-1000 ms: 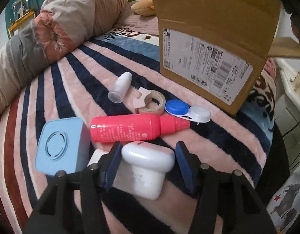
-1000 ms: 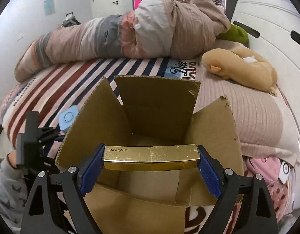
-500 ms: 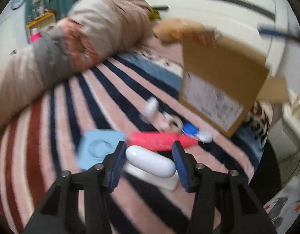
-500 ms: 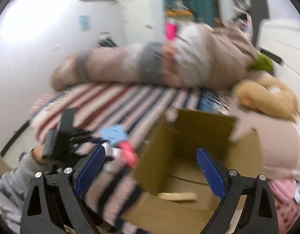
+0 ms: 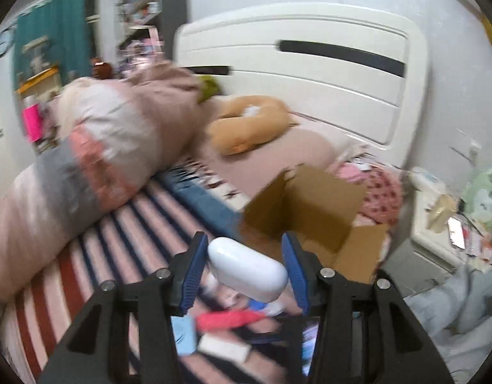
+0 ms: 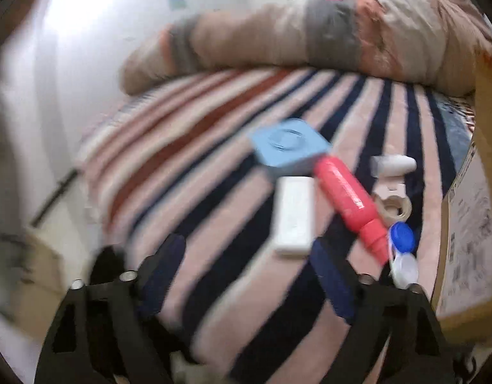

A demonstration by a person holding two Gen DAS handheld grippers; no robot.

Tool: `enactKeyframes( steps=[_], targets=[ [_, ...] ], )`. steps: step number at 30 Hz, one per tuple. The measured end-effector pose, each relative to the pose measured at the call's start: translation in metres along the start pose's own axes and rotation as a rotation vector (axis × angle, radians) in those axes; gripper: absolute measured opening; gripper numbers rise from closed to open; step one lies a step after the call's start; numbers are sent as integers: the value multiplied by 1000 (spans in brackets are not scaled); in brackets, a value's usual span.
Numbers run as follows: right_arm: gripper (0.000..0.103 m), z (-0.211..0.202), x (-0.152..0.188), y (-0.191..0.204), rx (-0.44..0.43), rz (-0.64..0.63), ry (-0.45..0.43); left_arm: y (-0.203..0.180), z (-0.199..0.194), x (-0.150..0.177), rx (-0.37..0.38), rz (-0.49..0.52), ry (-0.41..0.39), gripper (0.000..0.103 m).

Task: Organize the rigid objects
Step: 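Grasp the white rectangular box with the right gripper while the left carries the white oval case, then drop the oval case in the box with the left gripper while the right releases the white box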

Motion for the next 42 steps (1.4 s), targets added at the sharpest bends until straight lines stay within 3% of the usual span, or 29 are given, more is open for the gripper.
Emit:
enactKeyframes(
  steps=[3, 4, 5, 6, 7, 13, 15, 17, 21, 25, 29, 34, 39, 42],
  targets=[
    [64, 36, -9, -15, 98, -10, 5, -31, 36, -22, 60, 53, 55, 45],
    [48, 45, -10, -16, 96, -2, 25, -39, 50, -25, 71, 59, 82, 44],
    [37, 55, -10, -18, 90, 8, 46, -46, 66, -26, 82, 67, 117, 36],
    [33, 61, -12, -25, 108, 11, 57, -53, 82, -26, 97, 77, 151, 27],
    [31, 59, -13, -29, 120, 7, 48, -58, 90, -24, 114, 77, 170, 20],
    [31, 45, -10, -37, 107, 16, 38, -70, 131, -17, 137, 76, 241, 21],
    [31, 44, -5, -37, 94, 16, 46, -66, 133, -16, 116, 71, 238, 33],
    [31, 42, -4, -34, 87, 8, 51, -55, 124, -17, 80, 47, 202, 75],
    [31, 45, -3, -31, 91, -18, 50, -15, 79, -14, 12, -39, 92, 81],
    [31, 35, -3, -27, 88, -24, 22, 33, 38, 18, -138, -99, 57, 83],
    [31, -4, -10, -14, 55, -44, -11, 77, 8, 71, -264, -176, 53, 84],
    [31, -90, -33, -1, 43, -87, -88, 99, 16, 136, -300, -260, 100, 84],
    [31, -200, -71, -43, 181, -39, -241, 80, 56, 167, -237, -267, 138, 84],
    [32, -230, -79, -101, 367, 14, -245, 68, 90, 178, -192, -262, 171, 84]
  ],
)
Point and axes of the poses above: each gripper's, at about its wrist camera, not at the fingertips, and z roughly the way its jaws point, y to its left, x to its underside, the point moved 9 cm from there along z, roughly the way its jaws point, and after that the axes turned 2 degrees about z, right-handed, at the moved point
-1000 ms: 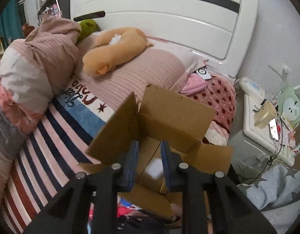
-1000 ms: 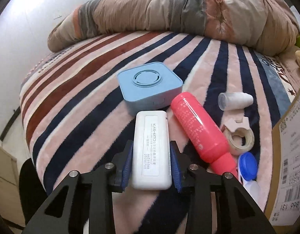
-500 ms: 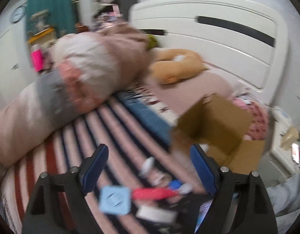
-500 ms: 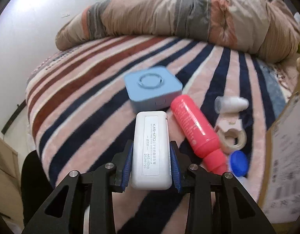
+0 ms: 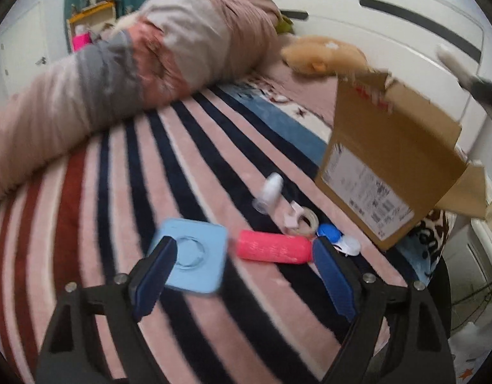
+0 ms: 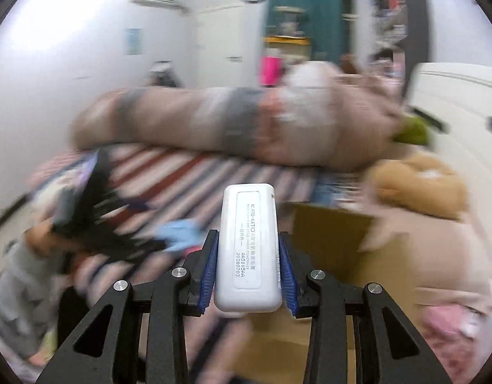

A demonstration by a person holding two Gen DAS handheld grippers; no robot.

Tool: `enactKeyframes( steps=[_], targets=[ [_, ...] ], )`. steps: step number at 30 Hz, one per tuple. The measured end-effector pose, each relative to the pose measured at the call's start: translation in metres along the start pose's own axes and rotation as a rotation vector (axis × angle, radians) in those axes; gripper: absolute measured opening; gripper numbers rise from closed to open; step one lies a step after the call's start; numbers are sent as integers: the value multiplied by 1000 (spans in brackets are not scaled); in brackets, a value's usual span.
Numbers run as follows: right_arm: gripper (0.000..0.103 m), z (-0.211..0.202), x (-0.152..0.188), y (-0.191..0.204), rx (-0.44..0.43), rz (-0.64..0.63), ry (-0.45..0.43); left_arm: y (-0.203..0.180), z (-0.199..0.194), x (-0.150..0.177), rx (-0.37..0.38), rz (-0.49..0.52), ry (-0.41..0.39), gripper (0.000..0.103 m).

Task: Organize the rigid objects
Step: 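Drop the oval case in the box with the left gripper while the right releases the white box, then grasp the pink-red bottle with the left gripper and lift it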

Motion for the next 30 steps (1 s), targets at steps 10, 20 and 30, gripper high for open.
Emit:
enactKeyframes(
  steps=[10, 20, 30],
  targets=[
    [73, 49, 42, -61, 71, 107, 177, -34, 69, 15, 36, 82, 75, 90],
    [73, 43, 41, -61, 9, 146, 154, -47, 94, 19, 80, 112, 104, 98],
    [73, 44, 38, -58, -11, 151, 152, -46, 93, 19, 117, 40, 91, 95]
  ],
)
Point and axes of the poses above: each gripper's, at about its wrist camera, not at the fingertips, and z roughly the way its jaws point, y to its left, x to its underside, the point moved 9 cm from there along z, roughly the way its jaws point, and after that the axes turned 2 degrees about z, right-handed, at the moved point
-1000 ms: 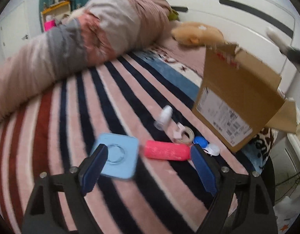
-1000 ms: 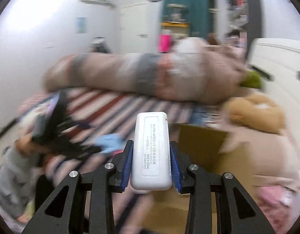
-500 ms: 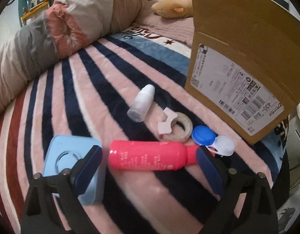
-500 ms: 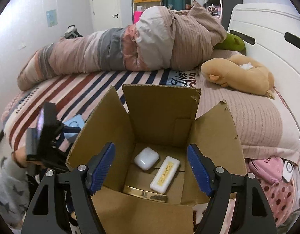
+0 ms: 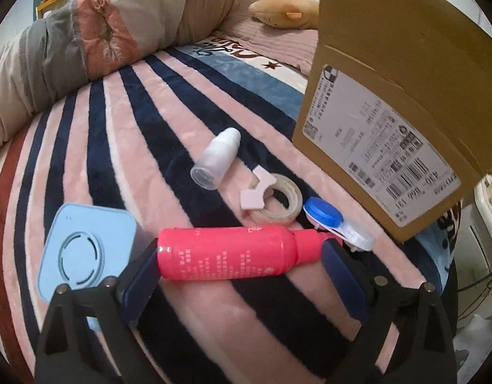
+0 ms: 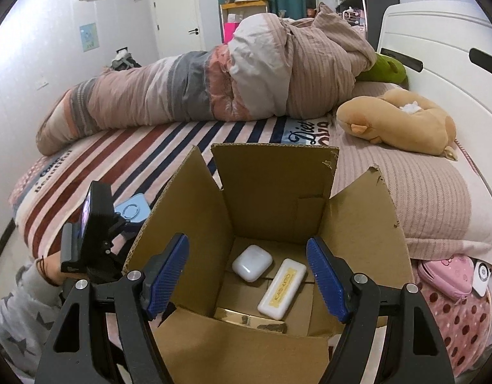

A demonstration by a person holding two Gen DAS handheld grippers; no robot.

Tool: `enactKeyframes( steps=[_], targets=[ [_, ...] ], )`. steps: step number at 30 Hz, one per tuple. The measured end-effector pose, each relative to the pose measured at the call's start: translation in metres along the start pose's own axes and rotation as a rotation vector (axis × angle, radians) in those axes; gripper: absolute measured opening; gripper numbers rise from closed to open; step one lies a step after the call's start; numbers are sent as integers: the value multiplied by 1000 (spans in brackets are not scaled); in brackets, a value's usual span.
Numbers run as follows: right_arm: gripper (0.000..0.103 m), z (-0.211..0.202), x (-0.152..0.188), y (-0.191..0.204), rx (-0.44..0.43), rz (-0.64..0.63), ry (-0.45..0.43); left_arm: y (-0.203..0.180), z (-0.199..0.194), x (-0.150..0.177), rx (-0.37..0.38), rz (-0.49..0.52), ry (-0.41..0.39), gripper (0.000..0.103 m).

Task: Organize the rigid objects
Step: 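Grasp the pink-red bottle with the left gripper and lift it, then release the pink-red bottle into the box with the left gripper while the right grasps the lens case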

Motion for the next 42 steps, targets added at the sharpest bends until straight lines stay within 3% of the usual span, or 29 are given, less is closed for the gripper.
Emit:
enactKeyframes(
  steps=[6, 8, 24, 29, 33, 36, 37, 40, 42],
  targets=[
    [73, 0, 1, 2, -2, -1, 1, -4, -20, 25, 56, -32, 60, 95],
    [74, 1, 1, 2, -3, 2, 0, 0, -25, 29, 37, -54, 61, 95],
    [73, 1, 3, 12, -41, 5, -8, 21, -64, 25, 14, -112, -42, 95],
    [73, -25, -6, 39, -82, -86, -106, 34, -97, 4, -4, -122, -102, 95],
    [73, -55, 0, 94, -219, -220, -166, 47, -135, -26, -19, -123, -158, 95],
    [68, -55, 20, 131, -282, -284, -120, 47, -167, -55, -41, -72, -194, 95],
    [61, -51, 30, 144, -301, -301, -101, 44, -177, -66, -44, -57, -208, 95],
    [53, -32, 51, 170, -378, -274, -55, 27, -200, -96, -16, -20, -239, 95],
    [47, -1, 67, 173, -337, -207, 4, 6, -209, -115, 7, 26, -252, 95]
  ],
)
Point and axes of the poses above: each gripper's, at about its wrist camera, not at the fingertips, and z roughly the way its jaws point, y to its left, x to its underside, the point moved 9 cm from there along z, roughly the way its jaws point, and after that the axes turned 2 degrees about z, right-handed, at the moved point
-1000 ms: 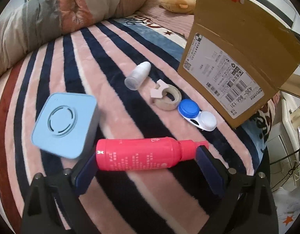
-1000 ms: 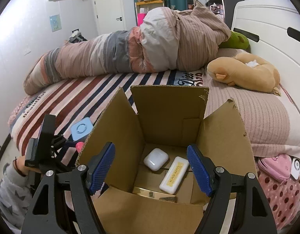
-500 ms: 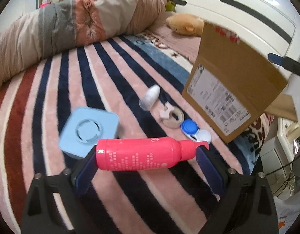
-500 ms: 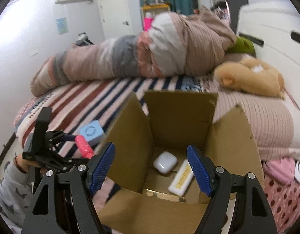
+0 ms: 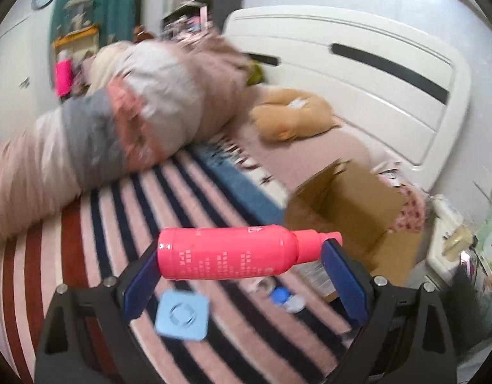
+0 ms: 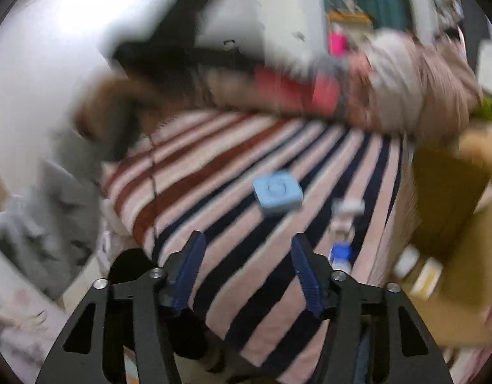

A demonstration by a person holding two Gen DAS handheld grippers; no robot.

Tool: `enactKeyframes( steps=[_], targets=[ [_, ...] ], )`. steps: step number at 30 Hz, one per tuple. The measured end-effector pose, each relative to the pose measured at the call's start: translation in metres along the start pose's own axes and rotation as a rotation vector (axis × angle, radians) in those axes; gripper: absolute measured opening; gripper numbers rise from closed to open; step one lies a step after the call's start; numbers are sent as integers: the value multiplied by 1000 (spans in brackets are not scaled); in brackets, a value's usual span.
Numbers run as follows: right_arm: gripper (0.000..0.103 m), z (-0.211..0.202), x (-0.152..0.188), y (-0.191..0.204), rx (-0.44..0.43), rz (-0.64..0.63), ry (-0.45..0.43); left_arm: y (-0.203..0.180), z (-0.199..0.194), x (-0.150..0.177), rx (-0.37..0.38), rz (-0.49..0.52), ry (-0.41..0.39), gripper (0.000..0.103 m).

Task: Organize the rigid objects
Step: 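Release the pink-red bottle into the box with the left gripper while the right grasps the lens case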

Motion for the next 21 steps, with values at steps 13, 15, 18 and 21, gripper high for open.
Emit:
enactKeyframes(
  steps=[13, 15, 18, 21],
  targets=[
    [37, 116, 32, -90, 561, -29, 85, -153, 80, -55, 189, 242, 159, 95],
    [37, 125, 34, -96, 620, -71, 123, -166, 93, -49, 192, 272, 190, 95],
    [37, 128, 42, -105, 688, -125, 158, -178, 113, -38, 196, 295, 248, 95],
    [34, 129, 45, -105, 682, -117, 150, -175, 119, -31, 188, 293, 267, 95]
  ],
)
Point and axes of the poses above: each gripper's, at about its wrist camera, not at the fingertips, and z roughly the way its jaws point, y to its left, x to its underside, the point moved 9 cm from there along z, roughly the way its jaws point, and after that the axes turned 2 degrees about z, right-handed, at the moved point
